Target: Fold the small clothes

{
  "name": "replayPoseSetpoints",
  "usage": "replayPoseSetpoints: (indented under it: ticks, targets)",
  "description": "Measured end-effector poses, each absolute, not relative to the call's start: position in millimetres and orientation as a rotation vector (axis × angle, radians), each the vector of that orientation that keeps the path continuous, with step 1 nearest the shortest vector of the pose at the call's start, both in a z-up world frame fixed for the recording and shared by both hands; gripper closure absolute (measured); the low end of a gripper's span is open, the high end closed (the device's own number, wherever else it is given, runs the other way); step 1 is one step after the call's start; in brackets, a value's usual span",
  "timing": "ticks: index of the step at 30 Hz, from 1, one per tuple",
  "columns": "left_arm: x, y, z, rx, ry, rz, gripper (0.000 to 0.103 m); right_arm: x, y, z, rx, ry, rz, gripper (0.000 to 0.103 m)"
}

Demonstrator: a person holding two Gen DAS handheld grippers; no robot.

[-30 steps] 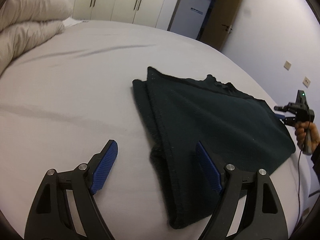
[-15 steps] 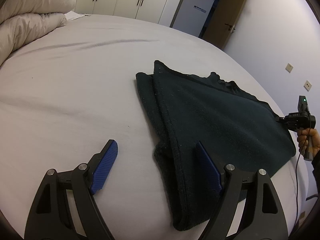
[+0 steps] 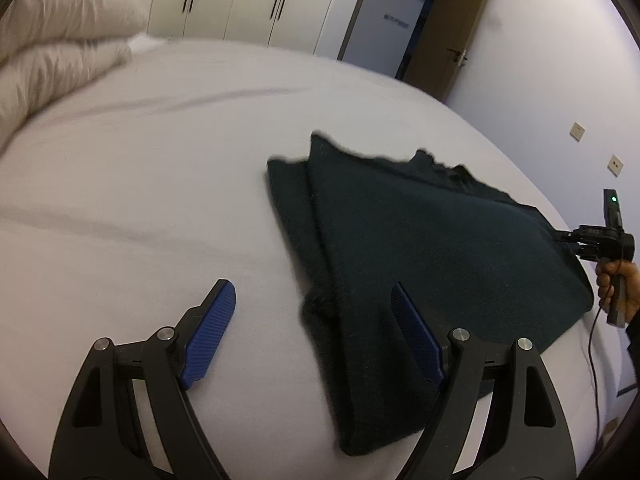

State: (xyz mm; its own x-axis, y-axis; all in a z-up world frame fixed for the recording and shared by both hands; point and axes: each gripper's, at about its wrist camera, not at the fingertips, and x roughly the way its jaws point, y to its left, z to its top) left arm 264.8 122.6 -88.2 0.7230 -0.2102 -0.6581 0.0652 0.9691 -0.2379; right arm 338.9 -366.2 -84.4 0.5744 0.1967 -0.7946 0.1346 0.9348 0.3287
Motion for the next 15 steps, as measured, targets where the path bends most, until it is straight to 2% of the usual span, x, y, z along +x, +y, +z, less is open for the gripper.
replayPoseSetpoints:
  ticks: [7, 10, 11, 12, 15]
  targets:
    - [266, 75, -61, -0.019, 0.649, -0.184, 0.023, 323, -319, -45, 0.178, 0.814, -0.035, 0.056]
    - [284, 66, -79, 0.015, 0.738, -0.121, 0.024, 329, -289, -43, 0.190, 0.801, 0.097, 0.056]
    - [292, 69, -92, 0.003, 0.807, -0.096, 0.032, 335, -280, -49, 0.206, 0.833, 0.138, 0.056]
    - [296, 75, -104, -0.023, 0.874, -0.090, 0.036, 339, -274, -56, 0.196, 0.856, 0.149, 0.056]
    - [297, 85, -108, -0.083, 0.909, -0.101, 0.038, 350, -259, -82, 0.168, 0.930, 0.142, 0.055]
